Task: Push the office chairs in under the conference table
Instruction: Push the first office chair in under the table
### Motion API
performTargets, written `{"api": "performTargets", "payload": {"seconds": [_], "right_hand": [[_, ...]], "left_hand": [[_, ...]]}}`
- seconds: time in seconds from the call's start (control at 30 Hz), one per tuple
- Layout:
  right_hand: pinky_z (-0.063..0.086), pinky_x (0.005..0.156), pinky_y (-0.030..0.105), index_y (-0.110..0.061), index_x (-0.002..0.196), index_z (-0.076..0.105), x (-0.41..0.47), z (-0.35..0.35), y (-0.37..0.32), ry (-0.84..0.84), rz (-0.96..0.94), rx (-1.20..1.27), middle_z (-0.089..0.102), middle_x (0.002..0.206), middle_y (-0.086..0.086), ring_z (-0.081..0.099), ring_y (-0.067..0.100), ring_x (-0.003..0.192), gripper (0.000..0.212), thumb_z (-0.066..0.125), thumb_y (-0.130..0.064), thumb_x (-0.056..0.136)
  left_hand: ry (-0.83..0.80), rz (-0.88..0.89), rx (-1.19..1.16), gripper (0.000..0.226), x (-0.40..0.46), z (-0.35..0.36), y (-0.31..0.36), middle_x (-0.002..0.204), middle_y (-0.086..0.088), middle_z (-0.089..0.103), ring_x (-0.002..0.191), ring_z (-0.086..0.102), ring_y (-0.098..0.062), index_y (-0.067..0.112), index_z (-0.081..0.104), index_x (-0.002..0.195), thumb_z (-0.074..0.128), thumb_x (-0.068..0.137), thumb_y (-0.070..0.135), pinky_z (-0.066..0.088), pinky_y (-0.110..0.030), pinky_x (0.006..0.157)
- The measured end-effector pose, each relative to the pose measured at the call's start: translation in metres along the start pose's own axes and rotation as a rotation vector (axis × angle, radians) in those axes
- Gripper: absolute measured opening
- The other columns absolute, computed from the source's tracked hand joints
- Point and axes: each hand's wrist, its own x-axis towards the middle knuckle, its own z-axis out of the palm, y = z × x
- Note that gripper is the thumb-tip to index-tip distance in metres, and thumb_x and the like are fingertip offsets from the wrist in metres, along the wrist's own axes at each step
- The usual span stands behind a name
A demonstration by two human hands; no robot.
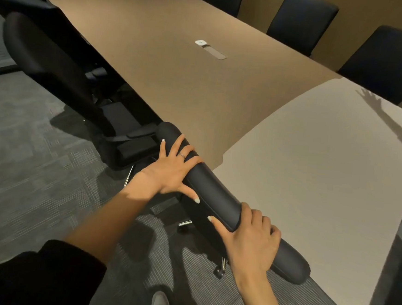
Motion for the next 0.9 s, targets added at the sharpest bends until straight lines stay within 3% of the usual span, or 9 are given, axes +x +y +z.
{"api": "performTargets", "payload": {"seconds": [0.13,0.27,0.5,0.7,0.9], "right_hand": [[0.044,0.072,0.042,-0.01,0.106,0.064,0.002,0.002,-0.001,0.004,0.011,-0.009,0.066,0.085,0.011,0.06,0.031,0.078,0.077,0.044,-0.076,0.071],[0.043,0.071,0.041,-0.01,0.103,0.065,0.001,0.002,0.0,0.034,0.016,0.005,0.066,0.084,0.009,0.06,0.031,0.078,0.076,0.046,-0.076,0.07],[0.044,0.073,0.042,-0.01,0.103,0.066,0.0,0.001,-0.004,0.051,0.032,0.036,0.067,0.089,0.008,0.061,0.031,0.08,0.076,0.044,-0.074,0.068],[0.046,0.071,0.04,-0.008,0.101,0.066,-0.001,-0.004,-0.007,0.058,0.022,0.054,0.068,0.091,0.008,0.063,0.03,0.08,0.074,0.044,-0.071,0.071],[0.045,0.076,0.041,-0.011,0.102,0.067,-0.001,-0.007,-0.012,0.039,0.097,0.117,0.069,0.093,0.005,0.063,0.028,0.084,0.061,0.038,-0.06,0.081]], "left_hand": [[0.024,0.019,-0.008,0.112,0.004,0.003,-0.003,0.151,-0.014,0.01,0.135,-0.024,-0.038,0.022,0.021,0.142,0.033,0.051,0.087,-0.006,-0.072,0.099],[0.09,0.048,0.004,0.116,0.002,0.007,-0.004,0.15,-0.014,0.013,0.136,-0.022,-0.038,0.022,0.023,0.141,0.021,0.047,0.092,-0.006,-0.073,0.098],[0.135,0.125,-0.022,0.117,0.0,0.004,-0.008,0.151,-0.015,0.018,0.141,-0.013,-0.028,0.021,0.025,0.142,0.018,0.05,0.094,-0.016,-0.061,0.106],[0.17,0.276,-0.05,0.111,0.005,0.008,-0.015,0.13,-0.016,0.052,0.133,0.033,-0.032,0.005,0.046,0.129,0.021,0.064,0.091,0.003,-0.061,0.11],[0.168,0.376,-0.056,0.099,0.008,0.003,-0.017,0.124,-0.016,0.057,0.122,0.047,-0.029,0.0,0.048,0.126,0.024,0.075,0.082,0.012,-0.045,0.111]]}}
